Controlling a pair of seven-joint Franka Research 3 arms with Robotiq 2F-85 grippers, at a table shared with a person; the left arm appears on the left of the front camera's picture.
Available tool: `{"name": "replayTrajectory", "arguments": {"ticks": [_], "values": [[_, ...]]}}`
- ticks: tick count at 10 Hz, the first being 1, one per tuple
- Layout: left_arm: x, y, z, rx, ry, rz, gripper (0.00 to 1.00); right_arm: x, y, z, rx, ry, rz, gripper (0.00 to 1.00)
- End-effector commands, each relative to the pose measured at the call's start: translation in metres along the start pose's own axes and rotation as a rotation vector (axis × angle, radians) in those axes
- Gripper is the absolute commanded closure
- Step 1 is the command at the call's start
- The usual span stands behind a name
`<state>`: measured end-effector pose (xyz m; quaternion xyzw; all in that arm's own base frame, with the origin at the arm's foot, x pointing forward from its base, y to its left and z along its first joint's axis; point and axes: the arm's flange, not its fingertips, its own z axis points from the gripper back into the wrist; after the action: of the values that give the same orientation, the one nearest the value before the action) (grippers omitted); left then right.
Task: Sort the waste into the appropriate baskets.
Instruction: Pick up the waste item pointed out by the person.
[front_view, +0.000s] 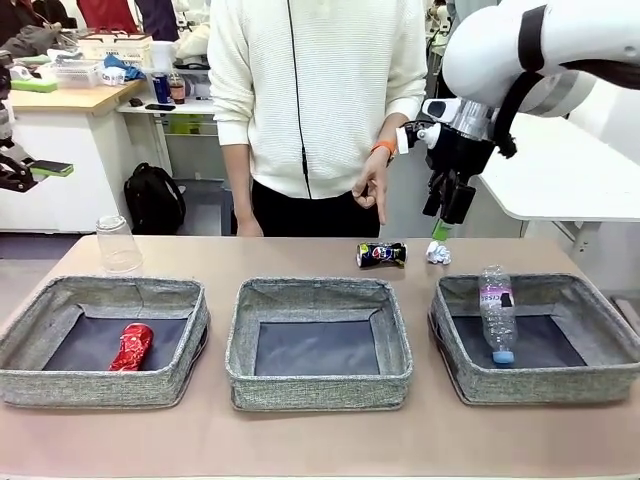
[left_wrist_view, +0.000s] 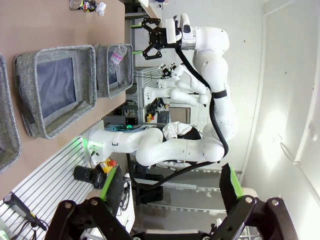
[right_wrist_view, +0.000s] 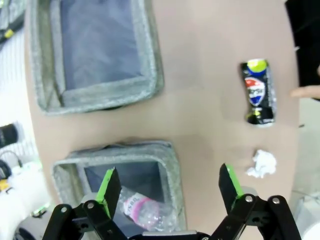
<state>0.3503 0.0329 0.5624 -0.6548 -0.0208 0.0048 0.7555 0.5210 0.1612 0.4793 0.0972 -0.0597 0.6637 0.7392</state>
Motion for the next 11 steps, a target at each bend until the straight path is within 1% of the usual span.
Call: {"name": "replayTrajectory", "arguments": {"ticks": [1,2,3,4,5,7,9,10,11], "values": [[-0.002,0.001,0.002,0.003,0.012,-0.022,0.00,0.012,-0.019,-0.012,-0.068,0.033,0.081,0.00],[-0.002,0.001,0.002,0.003,0.012,-0.022,0.00,0.022,-0.045,-0.023,-0.137,0.037,0.091,0.00],[-0.002,0.001,0.002,0.003,0.012,-0.022,0.00,0.024,-0.067,-0.034,-0.203,0.082,0.070,0.00],[-0.002,0.001,0.002,0.003,0.012,-0.022,0.00,0.023,-0.079,-0.042,-0.255,0.080,0.085,0.00],[-0.002,0.001,0.002,0.003,0.012,-0.022,0.00,0.022,-0.088,-0.052,-0.275,0.113,0.065,0.00],[-0.002,0.001,0.002,0.003,0.012,-0.022,0.00,0.020,-0.102,-0.071,-0.338,0.109,0.093,0.00],[-0.002,0.001,0.002,0.003,0.012,-0.022,0.00,0.015,-0.111,-0.091,-0.255,0.089,0.054,0.00],[-0.002,0.001,0.002,0.003,0.012,-0.022,0.00,0.014,-0.115,-0.098,-0.264,0.094,0.032,0.00],[-0.002,0.001,0.002,0.003,0.012,-0.022,0.00,0.015,-0.121,-0.106,-0.284,0.061,0.033,0.00]]}}
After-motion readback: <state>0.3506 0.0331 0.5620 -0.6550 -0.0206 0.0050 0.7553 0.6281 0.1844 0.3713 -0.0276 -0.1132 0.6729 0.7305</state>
